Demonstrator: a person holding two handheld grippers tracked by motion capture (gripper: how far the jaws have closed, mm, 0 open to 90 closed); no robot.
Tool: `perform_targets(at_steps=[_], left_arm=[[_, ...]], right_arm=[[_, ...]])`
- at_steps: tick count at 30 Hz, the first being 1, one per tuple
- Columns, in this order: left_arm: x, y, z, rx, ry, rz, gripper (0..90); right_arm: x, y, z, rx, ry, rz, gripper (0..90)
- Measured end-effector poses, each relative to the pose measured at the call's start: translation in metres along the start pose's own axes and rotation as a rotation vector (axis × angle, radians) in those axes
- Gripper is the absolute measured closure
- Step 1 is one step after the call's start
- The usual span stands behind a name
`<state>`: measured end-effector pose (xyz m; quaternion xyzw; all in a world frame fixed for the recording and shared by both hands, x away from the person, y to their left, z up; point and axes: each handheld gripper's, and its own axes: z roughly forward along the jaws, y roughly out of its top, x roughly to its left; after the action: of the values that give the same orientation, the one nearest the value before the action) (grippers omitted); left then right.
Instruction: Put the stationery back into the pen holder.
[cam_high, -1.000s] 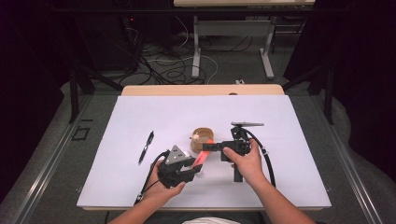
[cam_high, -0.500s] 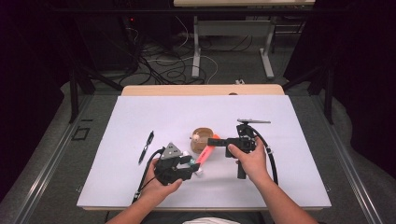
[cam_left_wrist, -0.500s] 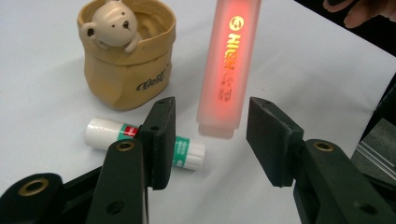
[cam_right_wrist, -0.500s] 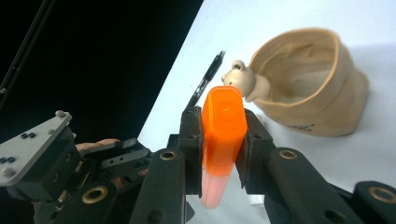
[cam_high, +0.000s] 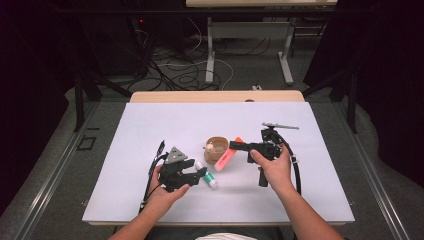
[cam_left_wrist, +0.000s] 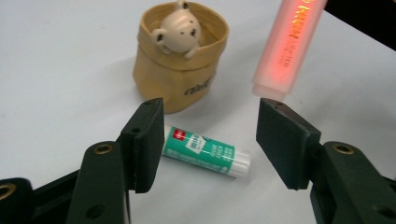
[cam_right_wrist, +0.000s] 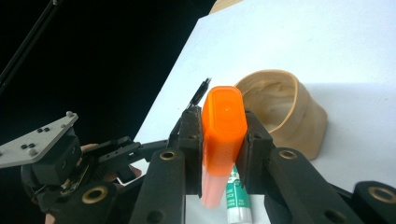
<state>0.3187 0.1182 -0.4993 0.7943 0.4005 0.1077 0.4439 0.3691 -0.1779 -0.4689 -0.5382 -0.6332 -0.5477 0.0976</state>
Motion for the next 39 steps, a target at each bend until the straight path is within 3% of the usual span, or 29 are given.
perform_targets(at_steps=[4, 10, 14, 21, 24, 29, 35, 39], left_arm=[[0.011, 0.000, 0.001, -0.007, 0.017, -0.013, 41.7], [0.024, 0.003, -0.004, -0.039, 0.078, 0.011, 38.6], [0.032, 0.005, -0.010, -0.059, 0.088, -0.007, 36.6], [0.047, 0.006, -0.018, -0.099, 0.154, -0.040, 27.8], [0.053, 0.006, -0.020, -0.111, 0.137, -0.070, 16.7], [0.059, 0.005, -0.022, -0.117, 0.143, -0.103, 13.2], [0.063, 0.003, -0.019, -0.115, 0.152, -0.097, 1.2], [0.063, 0.002, -0.018, -0.110, 0.157, -0.077, 0.4]], right_arm=[[-0.001, 0.002, -0.003, -0.006, -0.006, -0.001, 74.9], [-0.003, 0.007, -0.006, -0.025, -0.010, -0.020, 74.9], [-0.001, 0.010, -0.008, -0.041, -0.028, -0.030, 74.9], [0.004, 0.020, -0.007, -0.060, -0.058, -0.078, 74.9], [0.008, 0.026, -0.005, -0.075, -0.081, -0.111, 74.9], [0.016, 0.038, 0.001, -0.074, -0.093, -0.140, 74.8], [0.023, 0.048, 0.011, -0.080, -0.131, -0.192, 74.8], [0.024, 0.052, 0.016, -0.090, -0.156, -0.230, 74.8]])
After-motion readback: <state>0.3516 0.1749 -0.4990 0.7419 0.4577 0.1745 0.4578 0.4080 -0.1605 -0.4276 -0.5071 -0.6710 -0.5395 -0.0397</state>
